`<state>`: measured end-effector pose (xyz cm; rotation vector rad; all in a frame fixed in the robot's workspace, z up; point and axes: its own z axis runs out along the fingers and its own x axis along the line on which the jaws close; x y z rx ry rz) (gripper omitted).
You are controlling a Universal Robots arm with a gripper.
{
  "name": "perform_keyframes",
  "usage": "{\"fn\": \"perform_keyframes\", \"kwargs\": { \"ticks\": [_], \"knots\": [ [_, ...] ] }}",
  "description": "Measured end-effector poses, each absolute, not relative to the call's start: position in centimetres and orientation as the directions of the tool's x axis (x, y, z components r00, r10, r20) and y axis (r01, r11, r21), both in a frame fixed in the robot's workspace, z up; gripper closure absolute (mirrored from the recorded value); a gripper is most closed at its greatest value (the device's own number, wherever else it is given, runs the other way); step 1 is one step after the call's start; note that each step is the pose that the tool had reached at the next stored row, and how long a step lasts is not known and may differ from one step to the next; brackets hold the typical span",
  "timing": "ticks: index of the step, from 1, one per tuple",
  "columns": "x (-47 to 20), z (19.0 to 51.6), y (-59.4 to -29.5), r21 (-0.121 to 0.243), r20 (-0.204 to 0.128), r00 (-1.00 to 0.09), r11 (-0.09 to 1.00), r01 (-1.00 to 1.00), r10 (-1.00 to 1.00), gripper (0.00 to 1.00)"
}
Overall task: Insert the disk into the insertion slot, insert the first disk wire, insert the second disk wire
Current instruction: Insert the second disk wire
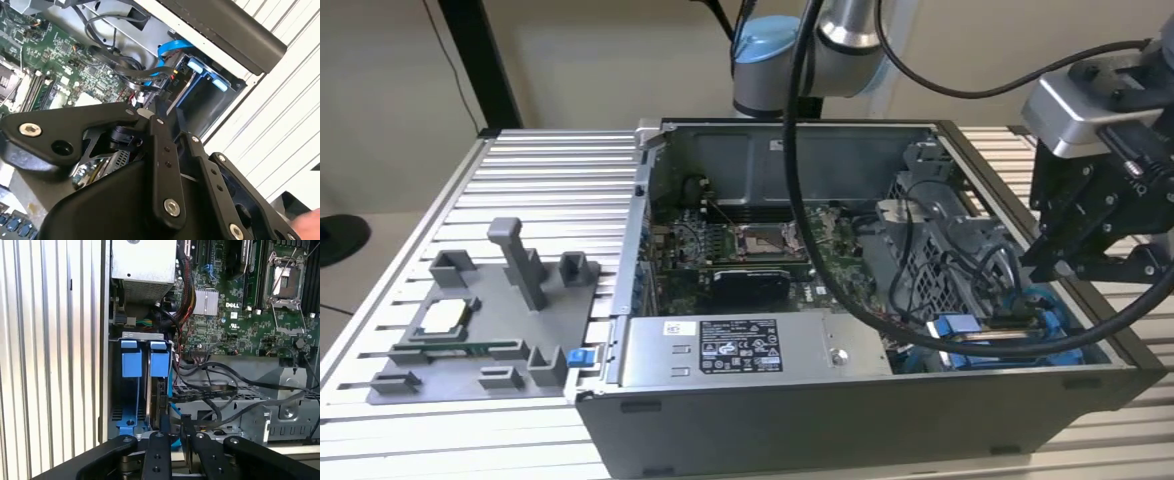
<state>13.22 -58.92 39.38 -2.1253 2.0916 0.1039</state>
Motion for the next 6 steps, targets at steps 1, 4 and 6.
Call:
{"fn": "perform_keyframes", "kwargs": {
  "ticks": [1, 4, 6],
  "knots": [
    [13.22, 39.37, -58.92, -0.063, -0.16, 0.021, -0.011, -0.998, -0.987, 0.0],
    [13.22, 39.38, -58.92, -0.063, -0.159, 0.021, -0.011, -0.998, -0.987, 0.0],
    [13.22, 39.38, -58.92, -0.063, -0.16, 0.021, -0.011, -0.998, -0.987, 0.0]
  ]
}}
